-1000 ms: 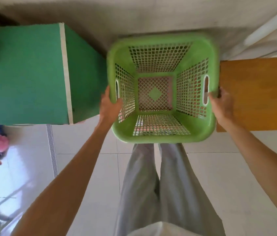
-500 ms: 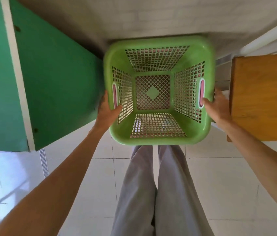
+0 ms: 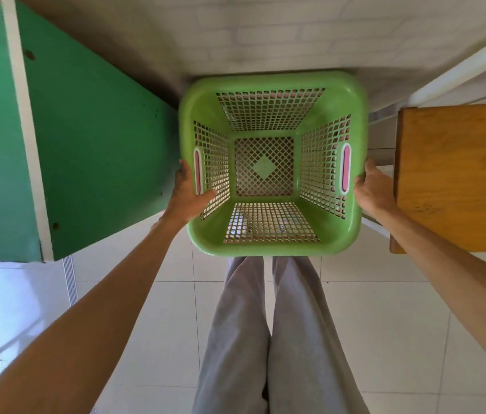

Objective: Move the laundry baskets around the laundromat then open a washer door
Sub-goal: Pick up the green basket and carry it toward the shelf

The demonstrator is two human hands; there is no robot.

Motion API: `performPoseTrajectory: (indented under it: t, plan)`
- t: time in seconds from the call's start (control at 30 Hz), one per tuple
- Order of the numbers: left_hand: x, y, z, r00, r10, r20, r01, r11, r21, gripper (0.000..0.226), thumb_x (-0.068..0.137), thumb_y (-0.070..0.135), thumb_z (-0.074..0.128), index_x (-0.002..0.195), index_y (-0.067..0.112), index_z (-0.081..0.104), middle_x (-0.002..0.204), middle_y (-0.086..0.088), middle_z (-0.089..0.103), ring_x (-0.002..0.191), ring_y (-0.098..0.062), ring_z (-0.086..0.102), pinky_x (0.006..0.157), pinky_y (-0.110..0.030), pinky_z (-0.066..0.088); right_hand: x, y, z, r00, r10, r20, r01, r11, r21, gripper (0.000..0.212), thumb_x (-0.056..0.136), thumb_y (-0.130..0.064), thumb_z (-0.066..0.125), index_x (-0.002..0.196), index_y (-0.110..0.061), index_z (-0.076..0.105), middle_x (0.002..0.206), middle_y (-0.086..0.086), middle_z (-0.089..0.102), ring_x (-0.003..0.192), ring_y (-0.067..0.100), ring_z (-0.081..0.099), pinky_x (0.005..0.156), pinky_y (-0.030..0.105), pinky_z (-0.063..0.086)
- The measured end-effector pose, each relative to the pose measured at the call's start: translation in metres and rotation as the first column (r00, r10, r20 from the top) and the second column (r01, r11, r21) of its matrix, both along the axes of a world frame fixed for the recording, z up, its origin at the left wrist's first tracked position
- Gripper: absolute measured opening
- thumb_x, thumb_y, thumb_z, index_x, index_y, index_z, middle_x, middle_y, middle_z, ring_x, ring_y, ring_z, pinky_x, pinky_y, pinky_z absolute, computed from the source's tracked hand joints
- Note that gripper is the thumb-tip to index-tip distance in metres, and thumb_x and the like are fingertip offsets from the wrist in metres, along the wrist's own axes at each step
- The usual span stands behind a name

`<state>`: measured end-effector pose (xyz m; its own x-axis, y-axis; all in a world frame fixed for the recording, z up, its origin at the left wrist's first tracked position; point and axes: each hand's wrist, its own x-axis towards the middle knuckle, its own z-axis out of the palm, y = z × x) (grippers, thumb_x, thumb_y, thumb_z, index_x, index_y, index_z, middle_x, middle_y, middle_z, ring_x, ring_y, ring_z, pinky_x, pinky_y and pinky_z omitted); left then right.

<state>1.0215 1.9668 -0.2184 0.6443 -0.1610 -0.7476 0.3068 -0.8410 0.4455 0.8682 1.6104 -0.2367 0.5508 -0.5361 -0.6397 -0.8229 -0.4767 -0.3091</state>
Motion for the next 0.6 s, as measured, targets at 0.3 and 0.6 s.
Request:
performPoseTrajectory:
  t: [0.3, 0.6]
  plan:
    - [-0.013, 0.005, 0.088, 0.993, 0.091, -0.071, -0.092, 0.996, -0.007, 0.088, 0.077, 0.070, 0.062, 0.150, 0.028, 0.037, 0.146, -0.006, 0.054, 0.131, -0.029, 0.054, 0.109, -0.047, 0.044, 0.002, 0.003, 0.080, 0.873, 0.433, -0.223, -0.392, 0.897, 0.206, 0.076, 0.096, -0.036, 0.053, 0.156, -0.018, 0.009, 0.161, 0.016, 0.018, 0.143, 0.037, 0.033, 0.113, 0.049, 0.035]
    - [-0.060, -0.017, 0.261, 0.988, -0.142, 0.062, 0.144, 0.989, -0.022, 0.050, 0.100, 0.043, 0.050, 0.140, 0.013, 0.050, 0.133, -0.007, 0.060, 0.119, -0.024, 0.057, 0.108, -0.046, 0.045, 0.006, 0.034, 0.241, 0.794, 0.577, -0.191, -0.554, 0.816, 0.163, 0.080, 0.094, -0.067, 0.024, 0.156, -0.018, 0.013, 0.163, 0.011, 0.013, 0.149, 0.037, 0.014, 0.116, 0.059, 0.024]
